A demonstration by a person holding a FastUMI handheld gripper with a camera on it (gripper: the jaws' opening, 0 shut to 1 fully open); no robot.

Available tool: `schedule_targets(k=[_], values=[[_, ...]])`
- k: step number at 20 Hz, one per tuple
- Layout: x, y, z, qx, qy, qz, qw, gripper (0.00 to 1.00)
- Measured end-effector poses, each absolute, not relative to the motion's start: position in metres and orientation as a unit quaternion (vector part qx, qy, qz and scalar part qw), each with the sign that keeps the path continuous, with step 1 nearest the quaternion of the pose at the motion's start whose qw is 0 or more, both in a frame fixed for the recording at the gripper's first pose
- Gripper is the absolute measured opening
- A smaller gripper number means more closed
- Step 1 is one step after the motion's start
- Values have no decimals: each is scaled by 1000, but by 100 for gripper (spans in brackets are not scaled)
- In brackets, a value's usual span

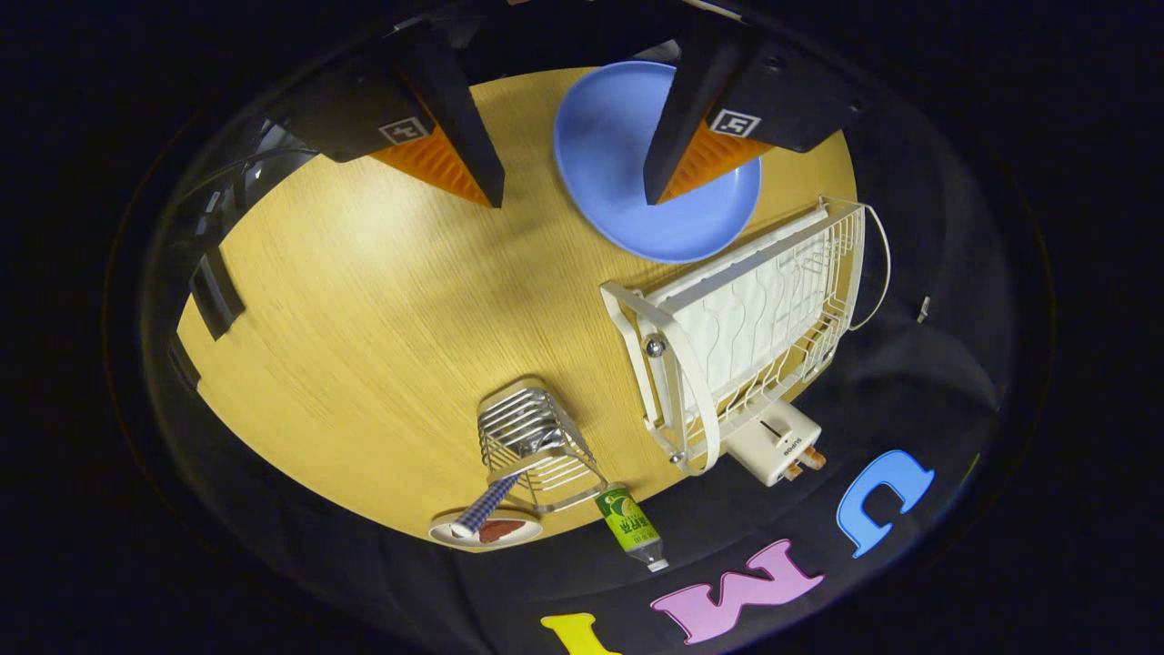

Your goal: Take the plate from the dish rack, then take the spoon from the basket and place it into the plate.

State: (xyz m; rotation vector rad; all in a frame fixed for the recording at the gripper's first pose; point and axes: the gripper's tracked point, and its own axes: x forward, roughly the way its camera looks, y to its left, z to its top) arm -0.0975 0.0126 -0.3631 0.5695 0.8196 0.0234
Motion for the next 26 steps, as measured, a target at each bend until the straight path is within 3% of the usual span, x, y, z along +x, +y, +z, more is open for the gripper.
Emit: schedule_targets(k=[12,18,20,26], values=[[-43,-80,-194,92,214,99,967,99],[15,-125,-243,5,255,124,959,99],[26,-127,-268,-25,276,141,950,95],[44,-118,-313,-50,317,173,931,59]])
